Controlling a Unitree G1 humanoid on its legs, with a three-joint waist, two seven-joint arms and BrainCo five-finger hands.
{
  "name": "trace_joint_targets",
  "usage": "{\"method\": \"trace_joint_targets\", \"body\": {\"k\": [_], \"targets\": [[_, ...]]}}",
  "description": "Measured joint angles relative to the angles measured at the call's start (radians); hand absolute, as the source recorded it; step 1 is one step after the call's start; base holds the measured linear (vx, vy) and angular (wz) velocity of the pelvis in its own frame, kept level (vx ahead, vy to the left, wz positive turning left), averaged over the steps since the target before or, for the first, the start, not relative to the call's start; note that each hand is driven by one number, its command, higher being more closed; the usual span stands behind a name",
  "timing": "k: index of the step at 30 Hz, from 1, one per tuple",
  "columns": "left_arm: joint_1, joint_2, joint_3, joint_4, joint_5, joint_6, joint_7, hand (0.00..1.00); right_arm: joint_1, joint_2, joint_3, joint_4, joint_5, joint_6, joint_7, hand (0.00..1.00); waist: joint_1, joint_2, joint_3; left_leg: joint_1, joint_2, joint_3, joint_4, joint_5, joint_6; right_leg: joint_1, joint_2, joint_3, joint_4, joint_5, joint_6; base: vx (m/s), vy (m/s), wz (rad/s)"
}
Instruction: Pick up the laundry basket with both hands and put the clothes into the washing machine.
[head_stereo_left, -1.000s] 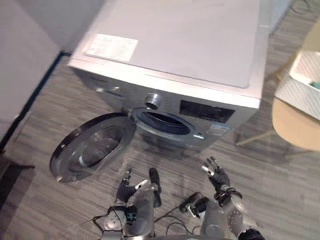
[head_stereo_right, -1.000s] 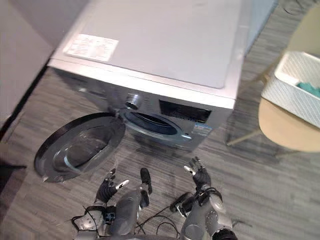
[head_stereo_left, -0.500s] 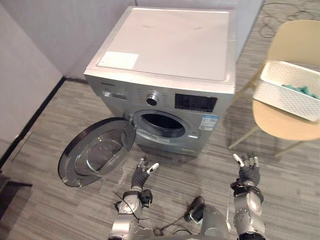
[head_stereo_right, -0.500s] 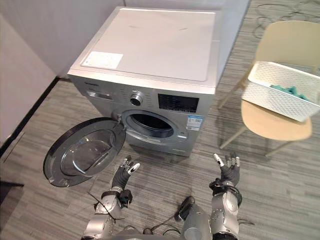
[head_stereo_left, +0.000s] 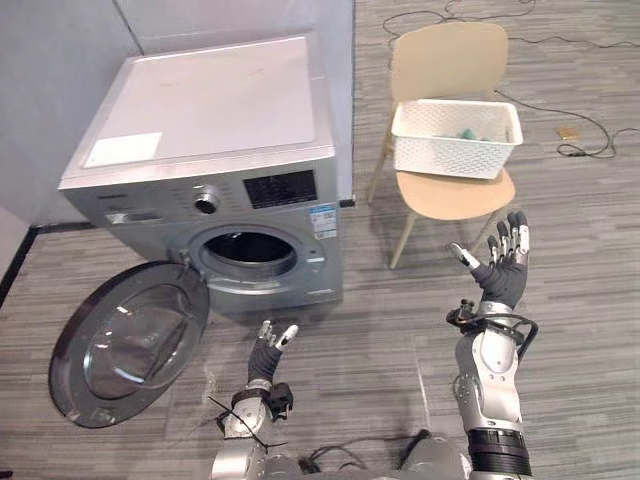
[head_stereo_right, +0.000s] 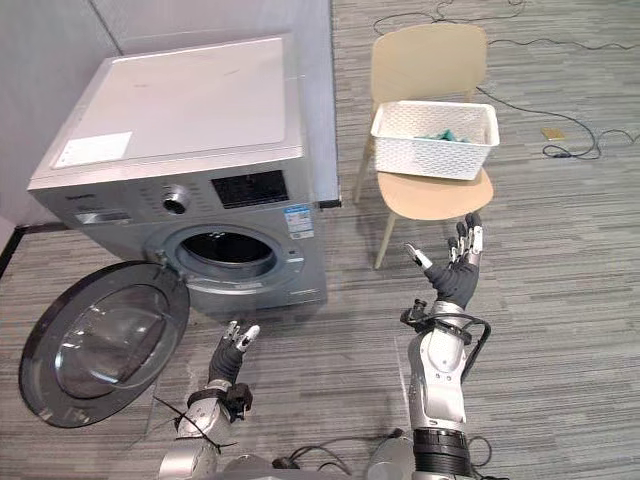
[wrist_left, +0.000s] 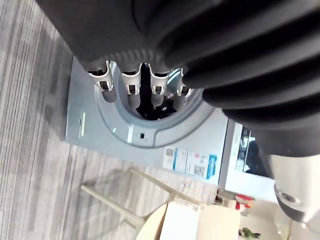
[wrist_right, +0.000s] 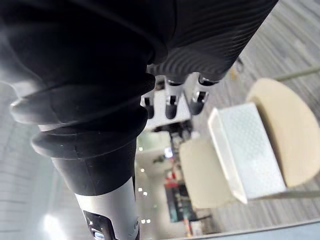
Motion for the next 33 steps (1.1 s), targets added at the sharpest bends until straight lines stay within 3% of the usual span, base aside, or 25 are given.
{"method": "trace_joint_targets", "body": {"k": [1,2,4,5,6,8,9,10,11,12,13,14,15,16,18,19,21,22,23,24,26,28,29,32,33], "targets": [[0.002,-0.012,0.023,0.013,-0.018,0.002,0.004,0.0,-0.03,-0.02,0.04,-0.003,-0.034,0.007,-0.001,0.0,0.018,0.026,-0.016,-0.004,0.067,-0.006,0.006,-0.004,-0.013,-0.019,0.067,0.008,-0.006,-0.026,0.053,0.08,-0.629,-1.23],[0.002,-0.03,0.031,0.016,-0.025,0.001,0.008,0.0,-0.058,-0.037,0.075,-0.003,-0.07,0.01,-0.012,0.0,0.031,0.045,-0.035,-0.005,0.121,-0.001,-0.011,0.029,-0.067,-0.039,0.135,0.006,-0.025,-0.034,0.071,0.05,-0.423,-1.16],[-0.006,-0.046,0.032,0.016,-0.025,-0.001,0.02,0.0,-0.108,-0.061,0.122,-0.001,-0.103,0.016,-0.015,0.0,0.036,0.06,-0.051,-0.002,0.177,-0.01,-0.036,0.089,-0.104,-0.067,0.226,0.016,-0.044,-0.038,0.062,0.21,-0.854,-1.34],[-0.006,-0.068,0.06,0.015,-0.068,-0.021,0.043,0.0,-0.221,-0.043,0.24,0.06,-0.164,0.023,-0.035,0.0,0.056,0.021,-0.049,-0.128,0.136,-0.374,0.153,0.175,-0.013,0.08,0.379,0.088,-0.297,-0.013,-0.02,0.4,-1.196,-1.54],[0.006,-0.069,0.064,0.008,-0.068,-0.033,0.043,0.0,-0.222,-0.038,0.248,0.078,-0.199,0.028,-0.04,0.0,0.072,0.015,-0.051,-0.179,0.083,-0.431,0.183,0.155,-0.039,0.119,0.385,0.089,-0.333,-0.012,-0.021,0.34,-0.907,-1.15],[0.031,-0.069,0.065,-0.007,-0.068,-0.041,0.043,0.0,-0.224,-0.034,0.262,0.084,-0.229,0.034,-0.054,0.0,0.099,0.024,-0.057,-0.237,0.043,-0.414,0.186,0.14,-0.027,0.155,0.402,0.092,-0.37,-0.012,-0.021,0.2,-0.136,-0.06],[0.052,-0.071,0.066,-0.023,-0.068,-0.041,0.041,0.0,-0.248,-0.034,0.268,0.083,-0.234,0.038,-0.065,0.0,0.111,0.04,-0.053,-0.305,0.031,-0.366,0.237,0.114,0.007,0.198,0.433,0.085,-0.431,-0.017,-0.027,0.24,-0.072,0.2],[0.052,-0.073,0.066,-0.039,-0.068,-0.041,0.039,0.0,-0.285,-0.035,0.268,0.091,-0.248,0.043,-0.08,0.0,0.121,0.045,-0.052,-0.364,0.015,-0.313,0.271,0.096,-0.016,0.224,0.453,0.081,-0.48,-0.022,-0.031,0.2,-0.021,0.37],[0.059,-0.072,0.069,-0.05,-0.066,-0.039,0.035,0.0,-0.33,-0.035,0.271,0.116,-0.275,0.049,-0.091,0.0,0.126,0.048,-0.055,-0.399,-0.014,-0.268,0.259,0.095,-0.015,0.232,0.452,0.075,-0.491,-0.026,-0.024,0.16,0.047,0.21],[0.074,-0.07,0.072,-0.073,-0.065,-0.037,0.025,0.0,-0.415,-0.037,0.281,0.163,-0.31,0.066,-0.105,0.0,0.151,0.041,-0.053,-0.418,-0.058,-0.161,0.171,0.092,0.041,0.236,0.449,0.08,-0.488,-0.038,-0.011,0.23,0.063,-0.27],[0.094,-0.07,0.086,-0.099,-0.065,-0.037,0.019,0.0,-0.467,-0.03,0.303,0.194,-0.338,0.074,-0.108,0.0,0.199,0.043,-0.054,-0.419,-0.084,-0.114,0.046,0.134,0.137,0.253,0.474,0.099,-0.481,-0.057,0.019,0.28,0.061,-0.53],[0.106,-0.07,0.089,-0.114,-0.065,-0.037,0.018,0.0,-0.47,-0.02,0.316,0.188,-0.346,0.078,-0.107,0.0,0.217,0.05,-0.059,-0.413,-0.089,-0.11,0.01,0.133,0.194,0.279,0.494,0.106,-0.479,-0.063,0.044,0.4,0.035,-0.26],[0.105,-0.049,0.102,-0.111,-0.065,-0.032,0.02,0.0,-0.435,0.01,0.326,0.178,-0.35,0.077,-0.108,0.0,0.227,-0.011,-0.06,-0.391,-0.1,-0.11,0.036,0.12,0.182,0.305,0.477,0.102,-0.462,-0.079,0.071,0.49,0.018,0.24],[0.097,-0.025,0.102,-0.116,-0.065,-0.028,0.019,0.0,-0.396,0.032,0.335,0.173,-0.357,0.081,-0.101,0.0,0.232,-0.044,-0.058,-0.358,-0.101,-0.12,0.051,0.076,0.188,0.3,0.444,0.09,-0.348,-0.066,0.118,0.64,0.058,0.6],[0.1,-0.008,0.083,-0.138,-0.06,-0.014,0.019,0.0,-0.341,0.059,0.348,0.149,-0.372,0.095,-0.082,0.0,0.231,-0.052,-0.052,-0.293,-0.099,-0.161,0.085,0.018,0.168,0.247,0.369,0.088,-0.009,-0.037,0.141,0.54,0.078,0.59],[0.094,0.004,0.054,-0.16,-0.059,-0.008,0.02,0.0,-0.299,0.061,0.348,0.098,-0.373,0.106,-0.065,0.0,0.224,-0.054,-0.052,-0.238,-0.119,-0.194,0.084,-0.01,0.158,0.183,0.306,0.116,0.237,-0.012,0.143,0.51,0.02,0.71],[0.093,0.027,0.019,-0.249,-0.05,-0.002,0.02,0.0,-0.239,0.062,0.349,-0.02,-0.384,0.105,-0.041,0.0,0.196,-0.048,-0.048,-0.125,-0.153,-0.262,0.029,-0.035,0.137,0.071,0.297,0.23,0.486,-0.017,0.139,0.52,-0.026,0.92],[0.092,0.03,0.016,-0.26,-0.044,-0.003,0.02,0.0,-0.232,0.061,0.349,-0.037,-0.384,0.105,-0.039,0.0,0.189,-0.047,-0.047,-0.109,-0.158,-0.272,0.018,-0.035,0.137,0.058,0.294,0.236,0.495,-0.017,0.137,0.51,-0.084,1.07],[0.088,0.031,0.011,-0.292,-0.027,-0.004,0.018,0.0,-0.213,0.055,0.347,-0.089,-0.404,0.104,-0.041,0.0,0.164,-0.041,-0.046,-0.054,-0.169,-0.318,-0.027,-0.035,0.126,0.005,0.292,0.243,0.479,-0.024,0.126,0.41,-0.092,0.82],[0.084,0.031,0.009,-0.295,-0.023,-0.006,0.017,0.0,-0.209,0.055,0.346,-0.102,-0.424,0.104,-0.043,0.0,0.156,-0.043,-0.048,-0.037,-0.171,-0.334,-0.044,-0.035,0.119,-0.018,0.289,0.242,0.457,-0.031,0.114,0.44,-0.144,1.09],[0.057,0.032,-0.007,-0.271,-0.023,-0.002,0.009,0.0,-0.208,0.052,0.344,-0.107,-0.493,0.12,-0.064,0.0,0.129,-0.045,-0.05,-0.016,-0.173,-0.416,-0.069,-0.046,0.088,-0.086,0.256,0.222,0.329,-0.058,0.06,0.31,-0.169,1.11],[0.03,0.027,-0.02,-0.22,-0.022,0.009,-0.003,0.0,-0.209,0.048,0.324,-0.067,-0.539,0.151,-0.081,0.0,0.113,-0.037,-0.053,-0.012,-0.156,-0.491,-0.065,-0.056,0.057,-0.114,0.235,0.226,0.128,-0.057,0.049,0.37,-0.238,1.14],[0.014,0.025,-0.018,-0.184,-0.022,0.017,-0.003,0.0,-0.209,0.049,0.304,-0.029,-0.572,0.189,-0.083,0.0,0.114,-0.03,-0.05,-0.008,-0.137,-0.541,-0.056,-0.064,0.035,-0.119,0.227,0.232,0.0,-0.036,0.044,0.54,-0.4,1.12],[-0.003,0.027,0.008,-0.117,-0.021,0.032,-0.001,0.0,-0.182,0.046,0.268,0.016,-0.615,0.259,-0.102,0.0,0.109,-0.017,-0.042,0.033,-0.069,-0.644,-0.046,-0.089,-0.05,-0.105,0.263,0.263,-0.249,0.121,0.047,0.49,-0.407,0.9],[-0.006,0.028,0.021,-0.099,-0.02,0.032,-0.001,0.0,-0.15,0.045,0.254,0.002,-0.62,0.265,-0.109,0.0,0.099,-0.032,-0.049,0.064,-0.043,-0.68,-0.048,-0.112,-0.101,-0.075,0.296,0.285,-0.314,0.27,0.094,0.57,-0.517,0.73]]}}
